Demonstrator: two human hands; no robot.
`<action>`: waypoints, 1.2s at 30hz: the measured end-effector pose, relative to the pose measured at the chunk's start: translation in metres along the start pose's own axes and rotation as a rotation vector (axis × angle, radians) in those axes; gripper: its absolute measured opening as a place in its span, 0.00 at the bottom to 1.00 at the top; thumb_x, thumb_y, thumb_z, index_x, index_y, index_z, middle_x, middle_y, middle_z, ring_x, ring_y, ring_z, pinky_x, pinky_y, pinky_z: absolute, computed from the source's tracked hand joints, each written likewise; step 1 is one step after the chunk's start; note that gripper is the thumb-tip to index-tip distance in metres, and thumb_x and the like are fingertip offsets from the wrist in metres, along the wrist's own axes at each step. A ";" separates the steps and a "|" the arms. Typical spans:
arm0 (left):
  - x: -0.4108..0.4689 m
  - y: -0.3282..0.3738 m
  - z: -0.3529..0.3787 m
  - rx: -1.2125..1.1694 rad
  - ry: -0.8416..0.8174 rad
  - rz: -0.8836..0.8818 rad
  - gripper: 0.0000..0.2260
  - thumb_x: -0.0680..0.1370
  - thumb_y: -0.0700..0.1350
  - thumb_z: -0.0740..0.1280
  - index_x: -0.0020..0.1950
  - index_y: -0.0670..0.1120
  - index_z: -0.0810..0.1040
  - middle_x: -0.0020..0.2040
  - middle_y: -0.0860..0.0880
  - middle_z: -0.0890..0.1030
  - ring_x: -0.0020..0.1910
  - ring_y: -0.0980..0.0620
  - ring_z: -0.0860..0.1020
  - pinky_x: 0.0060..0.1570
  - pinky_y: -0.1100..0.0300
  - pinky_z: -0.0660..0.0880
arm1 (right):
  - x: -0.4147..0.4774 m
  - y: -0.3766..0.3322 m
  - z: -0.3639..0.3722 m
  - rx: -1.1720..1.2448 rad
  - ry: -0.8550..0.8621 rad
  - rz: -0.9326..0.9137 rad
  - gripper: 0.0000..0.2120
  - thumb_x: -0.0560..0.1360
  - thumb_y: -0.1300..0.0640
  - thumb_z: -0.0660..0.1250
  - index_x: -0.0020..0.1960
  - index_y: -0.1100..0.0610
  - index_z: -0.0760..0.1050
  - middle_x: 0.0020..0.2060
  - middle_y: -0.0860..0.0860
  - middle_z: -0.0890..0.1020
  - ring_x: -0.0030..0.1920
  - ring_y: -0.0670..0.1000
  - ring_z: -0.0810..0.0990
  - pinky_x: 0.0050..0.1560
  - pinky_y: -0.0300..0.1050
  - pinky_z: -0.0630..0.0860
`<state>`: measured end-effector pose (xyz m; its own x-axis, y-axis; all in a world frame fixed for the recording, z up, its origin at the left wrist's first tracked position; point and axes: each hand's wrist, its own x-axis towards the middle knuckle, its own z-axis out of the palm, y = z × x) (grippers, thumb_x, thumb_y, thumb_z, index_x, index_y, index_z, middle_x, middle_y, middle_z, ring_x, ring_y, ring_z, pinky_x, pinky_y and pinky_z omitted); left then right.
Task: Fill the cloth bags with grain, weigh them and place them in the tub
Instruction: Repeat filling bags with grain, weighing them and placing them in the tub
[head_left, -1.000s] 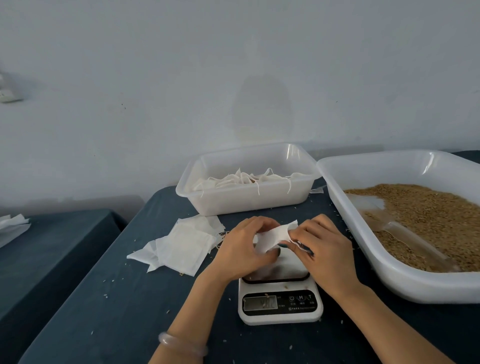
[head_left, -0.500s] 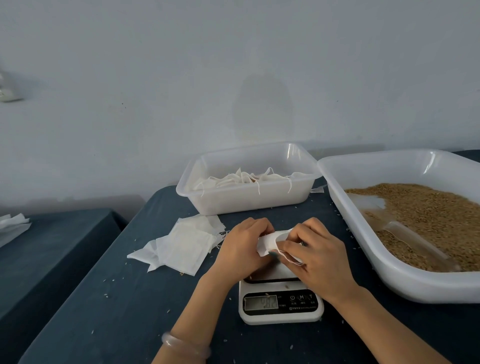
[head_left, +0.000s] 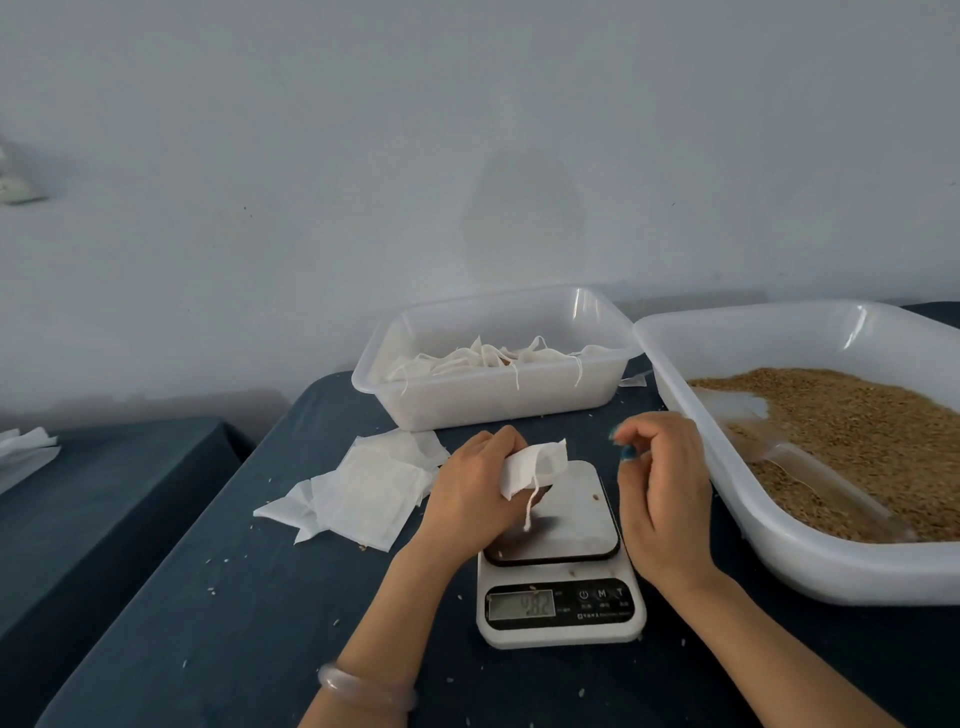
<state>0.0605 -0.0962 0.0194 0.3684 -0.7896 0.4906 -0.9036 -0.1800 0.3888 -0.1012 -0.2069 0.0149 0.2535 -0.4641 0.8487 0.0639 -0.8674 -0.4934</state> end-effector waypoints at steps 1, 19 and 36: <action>0.000 0.000 0.000 -0.001 0.001 -0.005 0.17 0.72 0.53 0.74 0.46 0.58 0.65 0.39 0.61 0.70 0.38 0.59 0.71 0.36 0.67 0.64 | 0.000 0.000 0.000 -0.012 -0.003 0.014 0.09 0.73 0.63 0.56 0.51 0.58 0.73 0.47 0.48 0.74 0.47 0.49 0.74 0.45 0.42 0.73; 0.000 -0.010 0.003 -0.037 0.019 -0.092 0.15 0.73 0.50 0.72 0.48 0.59 0.65 0.43 0.58 0.76 0.41 0.57 0.73 0.34 0.68 0.64 | 0.147 0.043 -0.077 -0.699 -0.652 0.566 0.11 0.77 0.55 0.59 0.56 0.58 0.73 0.52 0.55 0.77 0.57 0.59 0.74 0.53 0.52 0.74; -0.001 -0.011 0.004 -0.042 0.039 -0.107 0.10 0.76 0.51 0.70 0.51 0.55 0.70 0.44 0.57 0.77 0.42 0.56 0.76 0.37 0.61 0.72 | 0.111 0.085 -0.108 -1.020 -1.133 0.817 0.21 0.80 0.51 0.62 0.68 0.62 0.70 0.59 0.56 0.77 0.54 0.54 0.77 0.54 0.43 0.74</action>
<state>0.0690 -0.0957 0.0113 0.4712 -0.7439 0.4739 -0.8490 -0.2369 0.4722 -0.1717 -0.3519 0.0880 0.4332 -0.8480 -0.3053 -0.8912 -0.4536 -0.0044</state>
